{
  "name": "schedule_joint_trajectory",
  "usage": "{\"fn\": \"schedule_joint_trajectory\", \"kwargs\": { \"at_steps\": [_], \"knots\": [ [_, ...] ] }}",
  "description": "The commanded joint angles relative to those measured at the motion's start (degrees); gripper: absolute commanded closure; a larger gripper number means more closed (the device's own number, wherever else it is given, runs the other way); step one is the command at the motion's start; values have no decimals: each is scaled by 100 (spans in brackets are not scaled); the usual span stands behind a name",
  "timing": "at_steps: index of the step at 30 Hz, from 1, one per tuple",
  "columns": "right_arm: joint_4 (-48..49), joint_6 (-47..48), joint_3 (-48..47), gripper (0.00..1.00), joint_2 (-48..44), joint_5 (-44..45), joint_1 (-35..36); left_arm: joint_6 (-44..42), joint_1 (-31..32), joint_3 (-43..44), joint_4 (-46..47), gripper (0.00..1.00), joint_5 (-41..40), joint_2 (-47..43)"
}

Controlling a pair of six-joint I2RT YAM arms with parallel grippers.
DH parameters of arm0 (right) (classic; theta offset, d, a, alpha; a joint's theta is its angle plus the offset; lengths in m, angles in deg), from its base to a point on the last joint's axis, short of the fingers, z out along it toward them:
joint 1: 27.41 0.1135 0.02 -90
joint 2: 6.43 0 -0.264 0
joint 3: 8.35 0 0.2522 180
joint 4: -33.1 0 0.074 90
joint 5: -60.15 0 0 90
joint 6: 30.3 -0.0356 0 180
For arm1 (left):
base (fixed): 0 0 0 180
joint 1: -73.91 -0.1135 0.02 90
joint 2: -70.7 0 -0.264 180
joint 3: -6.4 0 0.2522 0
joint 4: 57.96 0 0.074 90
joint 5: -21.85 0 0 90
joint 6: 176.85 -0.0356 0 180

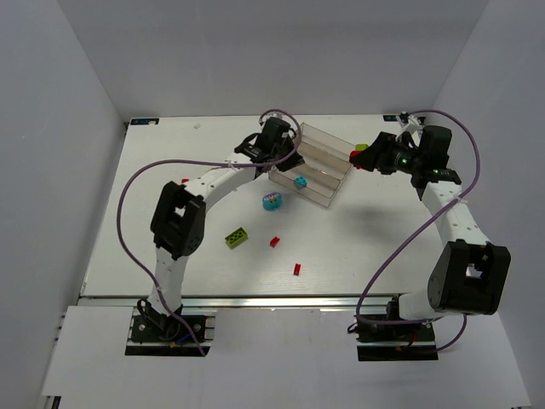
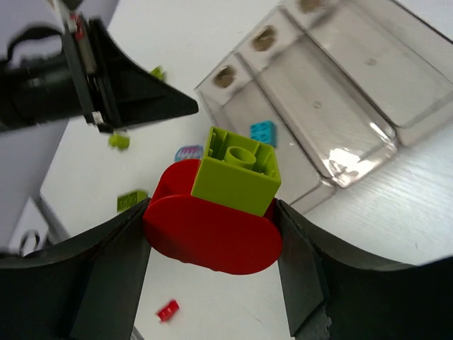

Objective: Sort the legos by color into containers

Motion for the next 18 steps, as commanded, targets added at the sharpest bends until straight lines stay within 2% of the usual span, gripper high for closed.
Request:
{"fn": "schedule_joint_trajectory", "kwargs": {
  "at_steps": [1, 2, 3, 4, 5, 6, 7, 8, 10, 13, 14, 18],
  "knots": [
    [238, 1620, -220, 100, 52, -1939, -7, -1183, -74, -563, 369, 92, 394, -1600],
    [-17, 1817, -352, 100, 131, -2517, 1, -1524, -126, -1123, 413, 88, 446, -1839],
    [-376, 2402, -519, 100, 306, -2775, 19, -1701, -127, -1407, 614, 69, 569, -2077],
    [-1563, 3722, -1025, 100, 421, -3152, 36, -1860, -188, -1653, 660, 56, 779, -2497],
    [-2236, 4414, -1308, 100, 535, -3190, 63, -2122, -188, -2073, 712, 46, 955, -2675],
    [-2956, 5221, -1581, 100, 789, -3199, 98, -2229, -188, -2278, 826, 29, 1174, -2851],
    [-4486, 6161, -2149, 100, 930, -3052, 115, -2291, -188, -2428, 853, 25, 1377, -3122],
    [-4963, 7493, -2372, 100, 1071, -2893, 159, -2362, -249, -2560, 845, 21, 1518, -3229],
    [-5807, 8826, -2620, 100, 1318, -2333, 326, -2423, -250, -2806, 880, 15, 1851, -3388],
    [-5558, 9237, -2280, 100, 1091, -1655, 362, -2485, -250, -2816, 976, 11, 2178, -3363],
    [-5069, 9211, -1886, 100, 951, -1513, 649, -2503, -302, -2807, 994, 10, 2370, -3328],
    [-4153, 8939, -1286, 100, 187, -907, 994, -2380, -303, -2833, 1511, 10, 2696, -3266]
  ]
}}
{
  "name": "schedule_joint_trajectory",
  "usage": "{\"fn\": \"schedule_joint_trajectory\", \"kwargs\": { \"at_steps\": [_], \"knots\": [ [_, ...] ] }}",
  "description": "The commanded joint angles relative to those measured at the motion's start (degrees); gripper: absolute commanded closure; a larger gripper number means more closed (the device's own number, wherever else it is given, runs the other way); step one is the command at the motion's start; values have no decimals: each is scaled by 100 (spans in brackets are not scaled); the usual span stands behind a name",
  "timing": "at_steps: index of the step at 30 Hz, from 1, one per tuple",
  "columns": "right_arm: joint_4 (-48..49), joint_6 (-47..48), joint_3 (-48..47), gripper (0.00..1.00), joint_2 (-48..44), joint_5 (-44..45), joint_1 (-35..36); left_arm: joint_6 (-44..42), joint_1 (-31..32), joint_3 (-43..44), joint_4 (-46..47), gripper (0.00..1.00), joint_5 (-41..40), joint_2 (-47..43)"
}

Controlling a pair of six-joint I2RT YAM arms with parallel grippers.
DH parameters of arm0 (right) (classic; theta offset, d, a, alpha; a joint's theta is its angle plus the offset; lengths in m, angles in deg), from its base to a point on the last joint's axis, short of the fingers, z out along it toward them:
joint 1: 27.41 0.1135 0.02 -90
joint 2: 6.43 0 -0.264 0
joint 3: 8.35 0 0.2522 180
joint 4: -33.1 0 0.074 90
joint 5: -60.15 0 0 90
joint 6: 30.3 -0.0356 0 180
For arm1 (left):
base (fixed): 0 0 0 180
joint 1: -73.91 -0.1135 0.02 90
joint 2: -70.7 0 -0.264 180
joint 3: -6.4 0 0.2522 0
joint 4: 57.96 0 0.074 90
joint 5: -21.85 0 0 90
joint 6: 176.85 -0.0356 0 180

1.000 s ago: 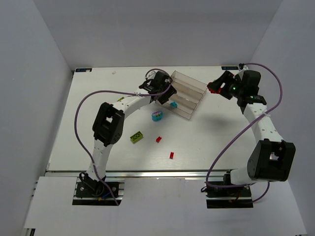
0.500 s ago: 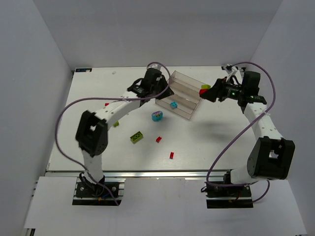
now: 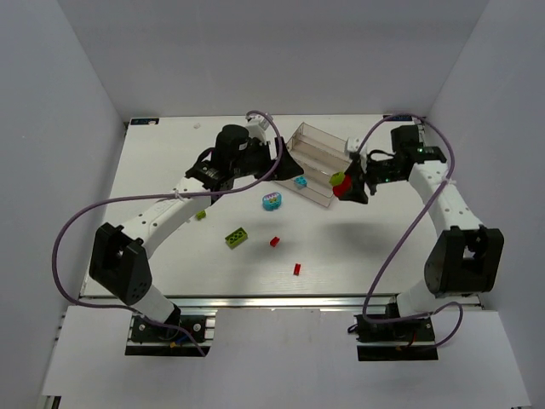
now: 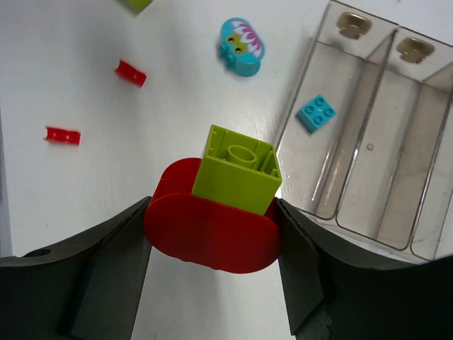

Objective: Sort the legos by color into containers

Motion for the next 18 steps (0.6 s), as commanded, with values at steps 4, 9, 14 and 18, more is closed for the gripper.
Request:
{"fn": "schedule_joint_trajectory", "kwargs": {
  "at_steps": [4, 9, 14, 18],
  "knots": [
    [657, 611, 361, 100, -918, 1036, 622, 303, 76, 87, 701, 10, 790, 326],
    [1053, 558, 607, 100, -1199, 1609, 1176, 752, 129, 114, 858, 9, 1080, 608],
    [1264, 672, 871, 100, -1209, 2198, 1676, 796, 129, 61, 947, 9, 1247, 626],
    [1220, 690, 784, 100, -1086, 2514, 1888, 779, 129, 105, 903, 9, 1352, 626]
  ]
}}
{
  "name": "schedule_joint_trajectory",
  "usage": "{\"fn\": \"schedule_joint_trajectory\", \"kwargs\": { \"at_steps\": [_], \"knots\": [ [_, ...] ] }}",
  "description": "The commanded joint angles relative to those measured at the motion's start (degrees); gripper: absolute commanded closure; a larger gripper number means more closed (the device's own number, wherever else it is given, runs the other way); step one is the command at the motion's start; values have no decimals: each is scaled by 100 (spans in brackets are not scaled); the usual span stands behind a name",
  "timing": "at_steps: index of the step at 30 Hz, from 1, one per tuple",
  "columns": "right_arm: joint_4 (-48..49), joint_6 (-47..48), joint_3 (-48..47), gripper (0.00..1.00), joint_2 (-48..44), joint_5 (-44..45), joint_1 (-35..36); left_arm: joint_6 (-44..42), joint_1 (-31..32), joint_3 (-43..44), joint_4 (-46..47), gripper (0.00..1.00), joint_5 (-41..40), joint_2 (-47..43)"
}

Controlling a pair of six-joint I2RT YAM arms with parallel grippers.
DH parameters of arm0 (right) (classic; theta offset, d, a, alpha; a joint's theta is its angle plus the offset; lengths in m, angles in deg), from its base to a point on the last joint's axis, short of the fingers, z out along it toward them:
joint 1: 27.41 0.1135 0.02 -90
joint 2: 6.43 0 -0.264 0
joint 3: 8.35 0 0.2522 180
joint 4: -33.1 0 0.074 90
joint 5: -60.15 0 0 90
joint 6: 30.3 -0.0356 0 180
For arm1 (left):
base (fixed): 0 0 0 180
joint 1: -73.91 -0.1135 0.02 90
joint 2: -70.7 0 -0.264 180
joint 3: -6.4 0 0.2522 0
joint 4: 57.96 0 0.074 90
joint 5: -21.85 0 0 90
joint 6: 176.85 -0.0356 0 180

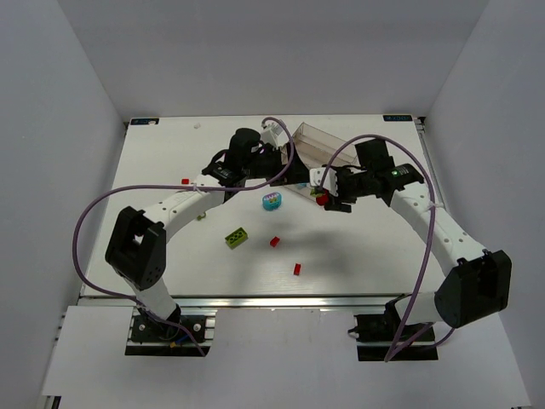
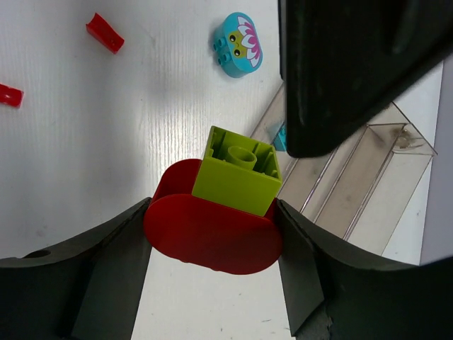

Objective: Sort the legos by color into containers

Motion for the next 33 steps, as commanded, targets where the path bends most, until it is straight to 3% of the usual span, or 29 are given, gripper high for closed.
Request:
{"fn": "schedule_joint_trajectory", "kwargs": {
  "at_steps": [1, 18, 33],
  "knots": [
    [235, 135, -88, 100, 55, 462, 209, 14, 24, 127, 107, 9, 238, -183],
    [279, 214, -220, 100, 170, 481, 509, -215, 24, 267, -385, 27, 747, 151],
    [367, 56, -220, 100, 205, 384, 544, -197, 76, 514, -455, 35, 853, 468]
  ]
}}
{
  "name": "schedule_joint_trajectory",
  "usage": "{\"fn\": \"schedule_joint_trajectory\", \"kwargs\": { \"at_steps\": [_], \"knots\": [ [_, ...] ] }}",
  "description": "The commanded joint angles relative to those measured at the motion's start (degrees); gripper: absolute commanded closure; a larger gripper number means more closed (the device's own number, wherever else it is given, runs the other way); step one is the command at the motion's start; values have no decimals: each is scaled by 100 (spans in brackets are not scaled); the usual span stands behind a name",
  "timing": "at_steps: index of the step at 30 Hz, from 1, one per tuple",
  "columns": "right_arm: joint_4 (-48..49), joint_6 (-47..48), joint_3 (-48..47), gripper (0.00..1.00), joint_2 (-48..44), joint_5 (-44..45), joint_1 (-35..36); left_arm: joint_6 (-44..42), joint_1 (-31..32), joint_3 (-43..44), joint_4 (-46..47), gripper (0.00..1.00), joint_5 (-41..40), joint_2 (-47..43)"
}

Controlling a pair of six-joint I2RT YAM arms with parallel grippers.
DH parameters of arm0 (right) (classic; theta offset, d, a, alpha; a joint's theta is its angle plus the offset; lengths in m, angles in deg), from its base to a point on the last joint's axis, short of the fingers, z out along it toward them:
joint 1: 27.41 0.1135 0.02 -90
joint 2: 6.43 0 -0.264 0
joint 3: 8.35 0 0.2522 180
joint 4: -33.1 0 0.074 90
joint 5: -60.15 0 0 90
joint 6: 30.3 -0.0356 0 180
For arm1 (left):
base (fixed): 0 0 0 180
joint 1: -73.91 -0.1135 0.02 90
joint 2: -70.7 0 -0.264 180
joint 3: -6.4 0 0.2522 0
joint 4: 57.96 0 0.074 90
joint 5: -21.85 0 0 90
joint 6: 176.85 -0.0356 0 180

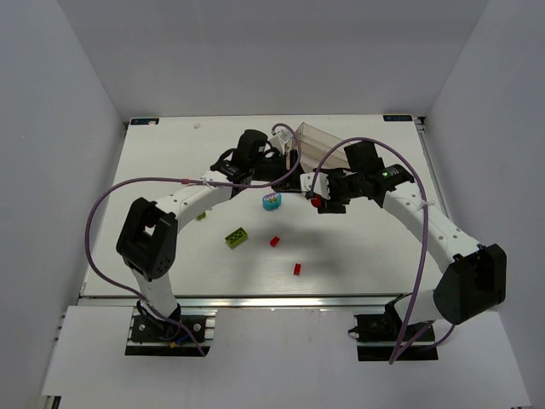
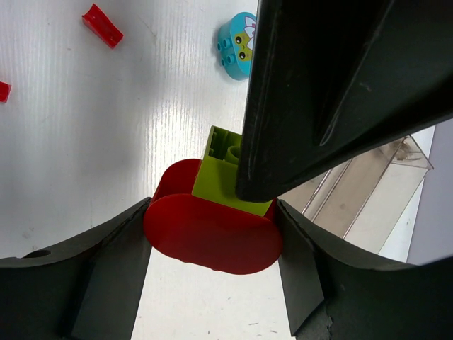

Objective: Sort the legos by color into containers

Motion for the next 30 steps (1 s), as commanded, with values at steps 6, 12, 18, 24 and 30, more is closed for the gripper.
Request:
{"fn": "schedule_joint_trajectory", "kwargs": {
  "at_steps": [6, 12, 18, 24, 30],
  "knots": [
    [233, -106, -242, 100, 24, -141, 24, -58, 72, 203, -25, 48, 215, -15],
    [277, -159, -260, 100, 24, -141, 23, -40, 72, 247, -60, 48, 373, 73],
    [339, -203, -225, 100, 15, -123, 24, -31, 72, 291, -121, 46, 426, 99],
    [356, -220, -225, 100, 6, -132, 24, -14, 72, 352, -113, 49, 461, 160],
    [374, -229, -207, 100, -3, -132, 24, -14, 72, 353, -122, 54, 487, 187]
  ]
}}
